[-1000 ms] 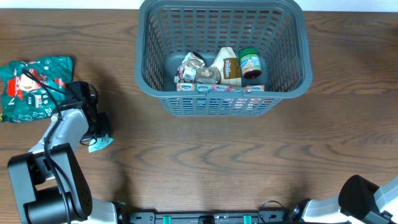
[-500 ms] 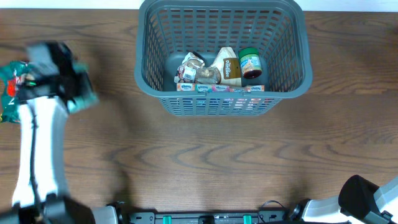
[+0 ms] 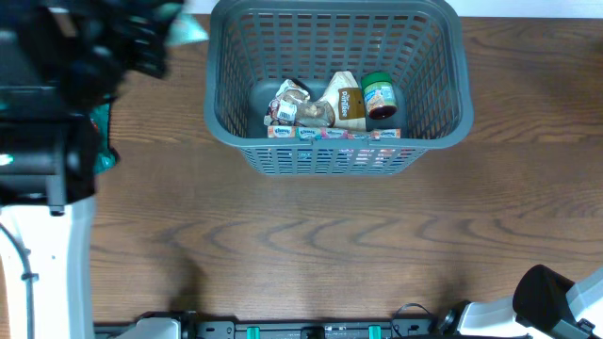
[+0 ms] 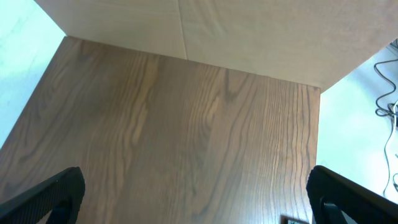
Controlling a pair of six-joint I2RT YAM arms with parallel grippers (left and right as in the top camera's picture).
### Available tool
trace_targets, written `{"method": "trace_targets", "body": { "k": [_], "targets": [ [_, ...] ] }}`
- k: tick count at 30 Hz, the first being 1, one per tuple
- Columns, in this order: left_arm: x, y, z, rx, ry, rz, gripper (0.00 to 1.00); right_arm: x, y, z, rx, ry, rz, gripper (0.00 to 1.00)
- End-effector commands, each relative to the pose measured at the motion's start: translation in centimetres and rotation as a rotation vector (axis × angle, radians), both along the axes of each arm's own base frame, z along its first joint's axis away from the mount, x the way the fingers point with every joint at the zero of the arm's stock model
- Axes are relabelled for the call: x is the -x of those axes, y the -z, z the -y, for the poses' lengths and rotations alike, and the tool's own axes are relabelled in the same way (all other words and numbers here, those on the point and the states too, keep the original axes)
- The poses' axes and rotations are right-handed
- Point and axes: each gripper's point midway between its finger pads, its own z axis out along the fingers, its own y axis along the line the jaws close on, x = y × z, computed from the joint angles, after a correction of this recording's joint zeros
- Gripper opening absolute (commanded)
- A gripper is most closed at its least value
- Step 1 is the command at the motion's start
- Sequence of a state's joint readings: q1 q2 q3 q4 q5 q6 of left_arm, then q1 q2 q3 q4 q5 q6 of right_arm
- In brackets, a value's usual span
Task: Pack container
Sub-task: 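Carry the wipes pack over the basket and release it inside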
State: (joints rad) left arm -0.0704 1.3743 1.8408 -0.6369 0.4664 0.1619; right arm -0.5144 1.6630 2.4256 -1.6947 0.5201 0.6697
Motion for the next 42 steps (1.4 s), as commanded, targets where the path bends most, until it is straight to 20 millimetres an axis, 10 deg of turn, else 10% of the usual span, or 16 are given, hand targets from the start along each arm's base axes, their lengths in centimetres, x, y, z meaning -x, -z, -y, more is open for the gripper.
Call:
{"method": "trace_targets", "body": {
  "k": [1,11,23,27,30,36,42],
  "targets": [
    [0.9,0.8,6.1,-0.134,0.243,0.077,0.06,0.1,0.2,0.2,0.000,0.017,-0.006,0.99],
    [-0.2,9.5,17.5,-0.278,0.543,-0.019,0.06,0.1,0.2,0.2,0.000,0.017,-0.005,0.99],
    [-4.4,21.7,20.2,-0.340,0.549,-0.299,0.06,0.1,0.2,0.2,0.000,0.017,-0.005,0.99],
    [-4.6,22.0,20.3,-0.344,0.545,-0.301,0.09,0.1,0.2,0.2,0.000,0.016,-0.005,0.99],
    [-5.2,22.0,19.7,-0.363,0.500,-0.297,0.99,0.1,0.2,0.2,0.000,0.017,-0.005,0.99],
    [-6.2,19.4,16.9,-0.402,0.317,-0.258,0.99,0.1,0.2,0.2,0.000,0.016,-0.005,0.99],
    [-7.2,12.6,8.3,-0.396,-0.100,-0.172,0.99,0.1,0.2,0.2,0.000,0.016,-0.005,0.99]
  ]
}}
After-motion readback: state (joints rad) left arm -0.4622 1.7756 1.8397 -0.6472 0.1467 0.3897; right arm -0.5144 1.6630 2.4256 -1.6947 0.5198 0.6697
